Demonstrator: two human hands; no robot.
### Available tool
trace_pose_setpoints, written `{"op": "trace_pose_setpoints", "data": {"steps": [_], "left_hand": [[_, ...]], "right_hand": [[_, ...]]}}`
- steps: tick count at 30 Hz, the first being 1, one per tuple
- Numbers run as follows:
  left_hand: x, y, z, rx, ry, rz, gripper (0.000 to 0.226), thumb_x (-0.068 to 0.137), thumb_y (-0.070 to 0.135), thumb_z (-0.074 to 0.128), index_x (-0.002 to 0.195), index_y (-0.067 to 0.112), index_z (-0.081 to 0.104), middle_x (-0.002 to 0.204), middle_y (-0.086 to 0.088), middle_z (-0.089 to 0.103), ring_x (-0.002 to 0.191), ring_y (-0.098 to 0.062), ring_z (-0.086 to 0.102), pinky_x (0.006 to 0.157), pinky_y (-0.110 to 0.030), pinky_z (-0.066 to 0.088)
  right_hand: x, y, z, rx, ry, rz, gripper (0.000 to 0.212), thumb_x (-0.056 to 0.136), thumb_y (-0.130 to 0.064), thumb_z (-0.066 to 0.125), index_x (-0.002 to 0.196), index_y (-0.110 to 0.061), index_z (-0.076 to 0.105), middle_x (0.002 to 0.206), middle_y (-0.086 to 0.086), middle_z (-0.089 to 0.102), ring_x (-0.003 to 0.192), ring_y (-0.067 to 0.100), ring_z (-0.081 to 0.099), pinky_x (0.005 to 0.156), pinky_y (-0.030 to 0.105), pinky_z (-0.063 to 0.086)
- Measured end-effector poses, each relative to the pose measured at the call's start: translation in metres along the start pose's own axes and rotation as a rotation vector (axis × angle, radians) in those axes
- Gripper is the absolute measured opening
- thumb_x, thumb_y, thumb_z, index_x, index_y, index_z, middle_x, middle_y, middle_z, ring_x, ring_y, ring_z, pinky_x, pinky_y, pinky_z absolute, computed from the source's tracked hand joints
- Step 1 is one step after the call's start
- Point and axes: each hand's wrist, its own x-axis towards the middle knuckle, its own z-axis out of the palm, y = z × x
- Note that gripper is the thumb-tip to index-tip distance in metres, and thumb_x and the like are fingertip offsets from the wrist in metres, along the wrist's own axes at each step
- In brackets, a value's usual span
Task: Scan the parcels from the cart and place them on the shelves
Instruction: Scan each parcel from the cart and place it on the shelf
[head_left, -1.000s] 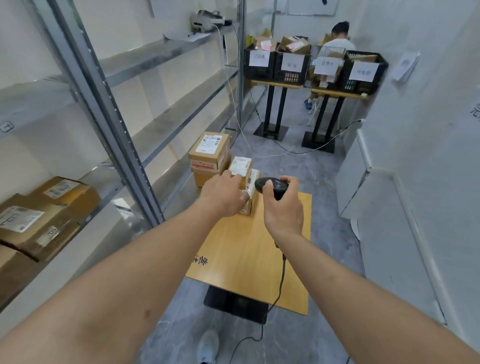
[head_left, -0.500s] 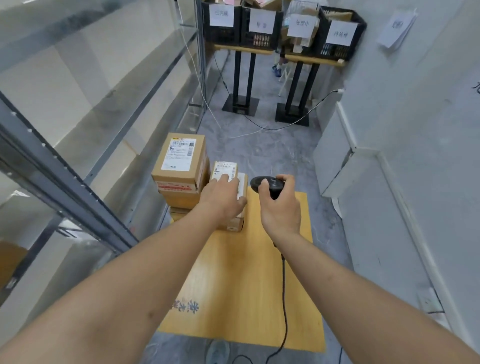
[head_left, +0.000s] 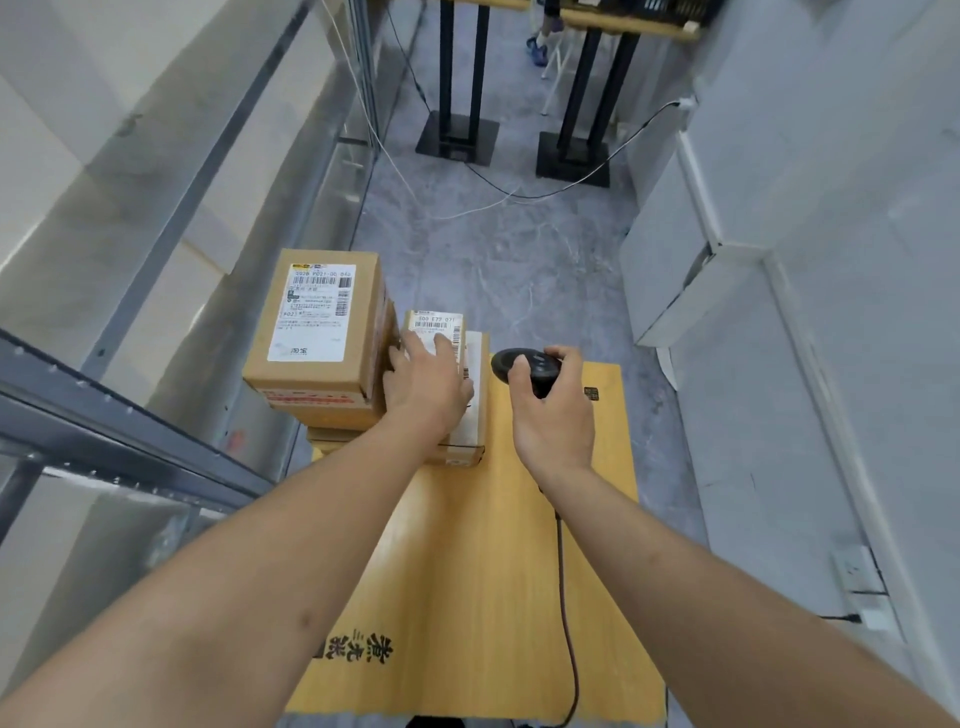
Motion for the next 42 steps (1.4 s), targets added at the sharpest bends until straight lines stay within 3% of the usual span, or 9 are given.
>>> {"op": "trace_pose_setpoints", "data": {"steps": [3, 8, 13, 17, 23, 31, 38, 42], "left_hand": [[0.002, 0.001, 0.005, -0.085, 0.037, 0.012, 0.074, 0.097, 0.053, 0.061, 0.154, 0.016, 0.031, 0.157, -0.023, 0.020, 0.125, -0.041, 0.044, 0.092, -0.046, 0.047], [0.001, -0.006, 0.010, -0.205, -0.022, 0.080, 0.103, 0.081, 0.061, 0.077, 0.158, 0.018, 0.025, 0.157, -0.017, 0.028, 0.140, -0.039, 0.037, 0.107, -0.048, 0.044], [-0.004, -0.009, 0.001, -0.211, -0.034, 0.152, 0.102, 0.082, 0.050, 0.082, 0.161, 0.022, 0.024, 0.151, -0.008, 0.037, 0.135, -0.034, 0.045, 0.100, -0.047, 0.050], [-0.010, -0.004, -0.017, -0.206, 0.026, 0.282, 0.101, 0.079, 0.043, 0.086, 0.160, 0.025, 0.028, 0.146, -0.002, 0.043, 0.130, -0.028, 0.047, 0.102, -0.042, 0.049], [-0.037, 0.019, -0.059, -0.184, 0.114, 0.382, 0.111, 0.073, 0.035, 0.093, 0.162, 0.028, 0.026, 0.147, 0.003, 0.045, 0.125, -0.028, 0.051, 0.102, -0.046, 0.051], [-0.098, 0.039, -0.108, -0.088, 0.277, 0.371, 0.122, 0.071, 0.042, 0.095, 0.166, 0.028, 0.021, 0.150, 0.005, 0.043, 0.129, -0.026, 0.048, 0.102, -0.046, 0.051], [-0.189, 0.055, -0.123, 0.005, 0.450, 0.222, 0.126, 0.069, 0.047, 0.096, 0.167, 0.022, 0.020, 0.156, 0.003, 0.042, 0.135, -0.027, 0.045, 0.107, -0.042, 0.044], [-0.242, 0.062, -0.123, 0.056, 0.510, 0.130, 0.123, 0.071, 0.047, 0.094, 0.166, 0.023, 0.021, 0.160, 0.003, 0.039, 0.139, -0.026, 0.043, 0.109, -0.042, 0.043]], "right_hand": [[0.006, 0.004, 0.001, -0.006, -0.009, 0.013, 0.031, 0.104, -0.052, 0.053, 0.127, -0.033, 0.046, 0.094, -0.022, 0.061, 0.088, 0.009, 0.064, 0.082, 0.041, 0.055], [0.012, 0.004, 0.001, 0.012, -0.010, 0.027, 0.030, 0.103, -0.051, 0.054, 0.126, -0.033, 0.047, 0.094, -0.020, 0.063, 0.089, 0.013, 0.066, 0.082, 0.040, 0.055], [0.010, 0.002, -0.008, 0.022, 0.009, 0.017, 0.030, 0.103, -0.049, 0.054, 0.127, -0.032, 0.048, 0.096, -0.019, 0.064, 0.086, 0.004, 0.062, 0.080, 0.038, 0.053], [0.003, -0.003, -0.026, -0.001, 0.037, 0.009, 0.031, 0.103, -0.048, 0.055, 0.128, -0.031, 0.049, 0.092, -0.021, 0.061, 0.090, 0.014, 0.065, 0.083, 0.041, 0.055], [-0.010, -0.017, -0.073, -0.001, 0.063, -0.065, 0.031, 0.101, -0.050, 0.052, 0.127, -0.032, 0.048, 0.094, -0.018, 0.064, 0.086, 0.012, 0.065, 0.083, 0.043, 0.056], [-0.034, -0.034, -0.142, 0.035, 0.073, -0.253, 0.026, 0.101, -0.049, 0.052, 0.124, -0.035, 0.047, 0.093, -0.017, 0.062, 0.086, 0.013, 0.064, 0.074, 0.039, 0.052], [-0.076, -0.022, -0.203, 0.088, -0.037, -0.443, 0.025, 0.101, -0.046, 0.053, 0.122, -0.033, 0.049, 0.095, -0.014, 0.064, 0.085, 0.011, 0.062, 0.080, 0.043, 0.057], [-0.104, -0.014, -0.225, 0.113, -0.111, -0.520, 0.022, 0.100, -0.047, 0.053, 0.118, -0.035, 0.049, 0.093, -0.010, 0.066, 0.082, 0.018, 0.065, 0.074, 0.047, 0.060]]}}
